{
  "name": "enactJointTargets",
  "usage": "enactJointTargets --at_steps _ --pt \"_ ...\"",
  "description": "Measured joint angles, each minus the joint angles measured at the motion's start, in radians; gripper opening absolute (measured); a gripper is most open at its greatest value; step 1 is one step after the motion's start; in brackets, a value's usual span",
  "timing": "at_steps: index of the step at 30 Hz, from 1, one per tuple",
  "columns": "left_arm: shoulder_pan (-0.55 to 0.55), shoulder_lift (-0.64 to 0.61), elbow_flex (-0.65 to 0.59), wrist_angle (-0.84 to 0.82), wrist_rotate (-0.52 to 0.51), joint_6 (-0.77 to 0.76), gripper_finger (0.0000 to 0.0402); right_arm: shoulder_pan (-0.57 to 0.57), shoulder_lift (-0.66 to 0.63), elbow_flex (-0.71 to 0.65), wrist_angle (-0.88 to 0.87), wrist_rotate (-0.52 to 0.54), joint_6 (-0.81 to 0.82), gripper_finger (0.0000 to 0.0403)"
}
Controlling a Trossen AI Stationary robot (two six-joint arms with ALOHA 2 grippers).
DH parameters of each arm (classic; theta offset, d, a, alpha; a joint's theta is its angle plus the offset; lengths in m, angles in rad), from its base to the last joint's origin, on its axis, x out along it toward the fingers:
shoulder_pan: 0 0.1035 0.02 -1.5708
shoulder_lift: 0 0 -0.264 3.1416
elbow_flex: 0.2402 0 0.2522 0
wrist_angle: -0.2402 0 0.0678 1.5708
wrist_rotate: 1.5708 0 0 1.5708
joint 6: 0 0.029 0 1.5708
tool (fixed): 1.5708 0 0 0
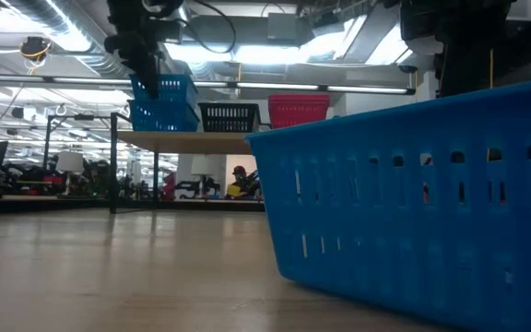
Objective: Stack baskets on shelf by color
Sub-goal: Stack the top blue bin on top of the blue bin on the shelf
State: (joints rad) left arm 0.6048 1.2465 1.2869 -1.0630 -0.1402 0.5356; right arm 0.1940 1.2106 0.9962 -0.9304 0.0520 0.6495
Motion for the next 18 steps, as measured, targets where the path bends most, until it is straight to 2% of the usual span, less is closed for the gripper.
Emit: enactJointTargets --at_steps 4,12,18 --pt "-0.001 -0.002 0.000 -0.002 0.002 0.040 0.0012 0.000 0.000 0.000 0.000 0.000 0.003 0.0110" --pt "-0.001 -0.002 0.000 -0.002 -0.001 0.046 0.0065 0.000 0.000 0.000 0.000 0.000 0.026 0.0110" --pt "-0.001 -0.020 0.044 -0.023 -0.007 0.046 0.0080 0.000 0.000 0.000 -0.001 -0.001 0.025 0.0110"
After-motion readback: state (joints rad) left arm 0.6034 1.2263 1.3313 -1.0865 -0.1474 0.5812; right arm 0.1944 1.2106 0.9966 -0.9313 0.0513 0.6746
